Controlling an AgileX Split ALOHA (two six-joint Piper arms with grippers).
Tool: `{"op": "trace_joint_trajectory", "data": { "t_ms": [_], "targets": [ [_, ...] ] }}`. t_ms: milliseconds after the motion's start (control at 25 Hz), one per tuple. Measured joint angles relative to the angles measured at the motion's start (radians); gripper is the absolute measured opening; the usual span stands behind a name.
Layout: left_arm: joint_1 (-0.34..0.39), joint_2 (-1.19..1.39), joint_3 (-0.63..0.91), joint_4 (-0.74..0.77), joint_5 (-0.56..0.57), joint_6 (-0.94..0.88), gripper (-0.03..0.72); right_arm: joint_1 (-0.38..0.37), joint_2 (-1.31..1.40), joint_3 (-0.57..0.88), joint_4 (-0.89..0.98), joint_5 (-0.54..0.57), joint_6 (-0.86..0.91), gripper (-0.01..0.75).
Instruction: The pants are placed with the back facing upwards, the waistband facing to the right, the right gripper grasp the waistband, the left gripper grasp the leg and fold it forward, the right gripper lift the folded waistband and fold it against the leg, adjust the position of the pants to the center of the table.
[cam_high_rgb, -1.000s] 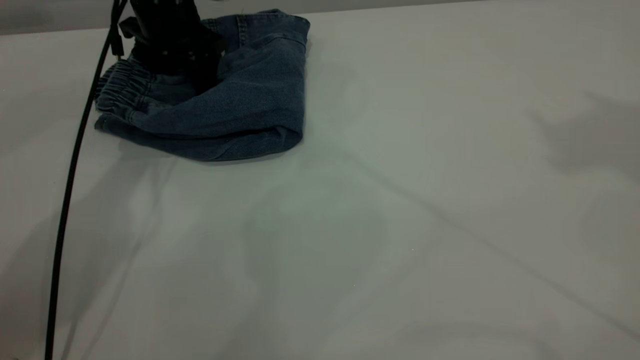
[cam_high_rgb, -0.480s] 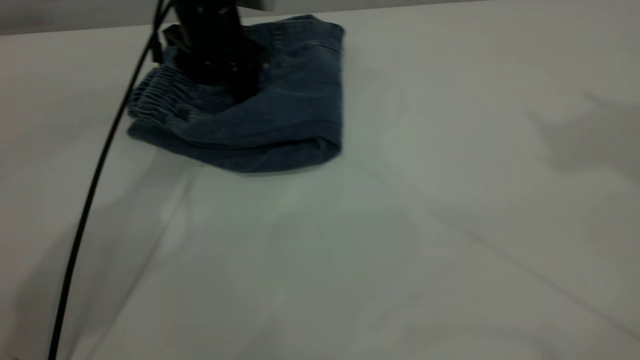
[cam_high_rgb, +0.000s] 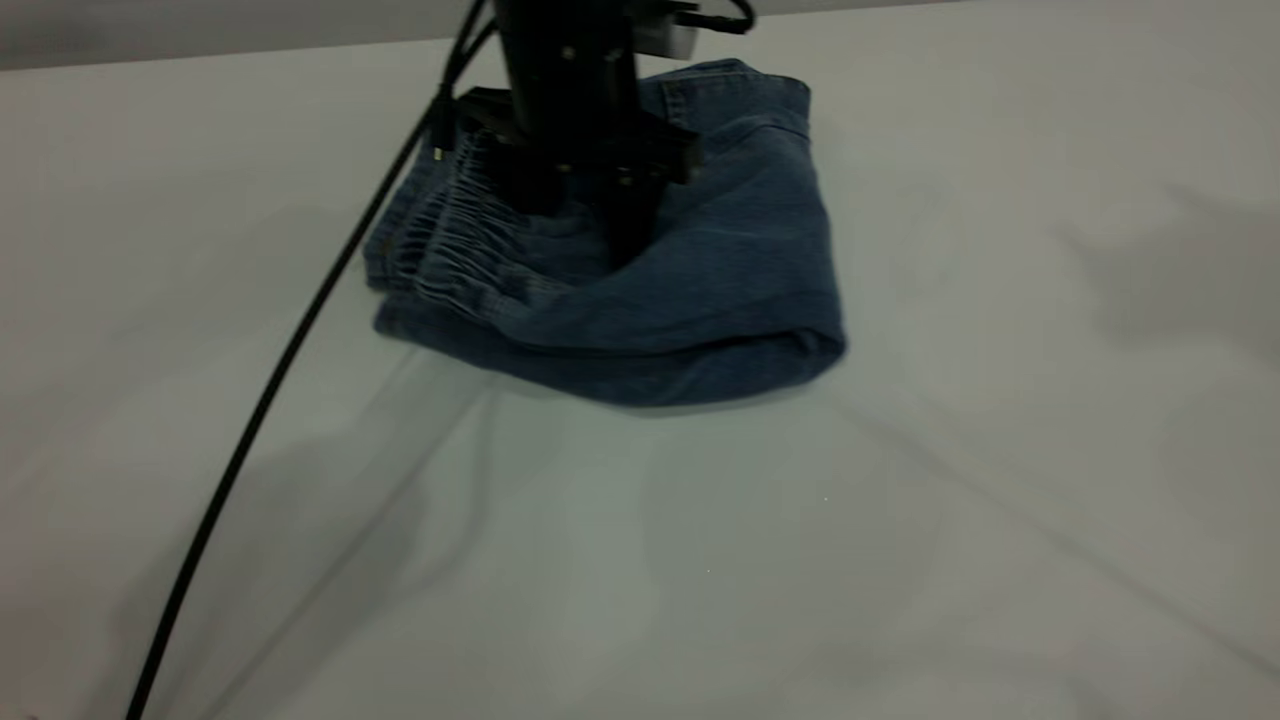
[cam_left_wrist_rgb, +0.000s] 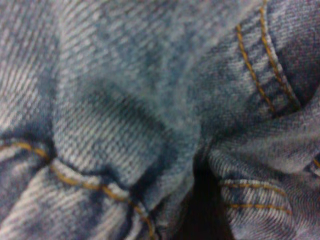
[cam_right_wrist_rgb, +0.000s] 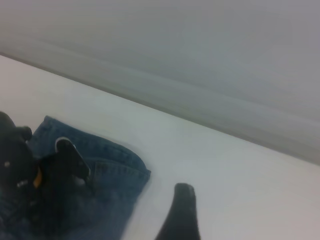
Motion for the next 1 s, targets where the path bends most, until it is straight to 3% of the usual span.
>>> {"op": "trace_joint_trajectory", "data": {
  "t_ms": [160,480,1000],
  "targets": [
    [-0.039,0.0,0.0,-0.001,0.0,-0.087,0.497,0.0,0.0,0.0,0.0,0.0,0.0,0.573],
    [-0.049,-0.023,-0.063,0.004,-0.001,-0.074,0.497,0.0,0.0,0.0,0.003,0.0,0.0,0.573],
    [-0.048,-0.262,-0.115,-0.007,0.002,0.088,0.497,0.0,-0.046,0.0,0.07,0.028,-0.028,0.573]
  ]
}}
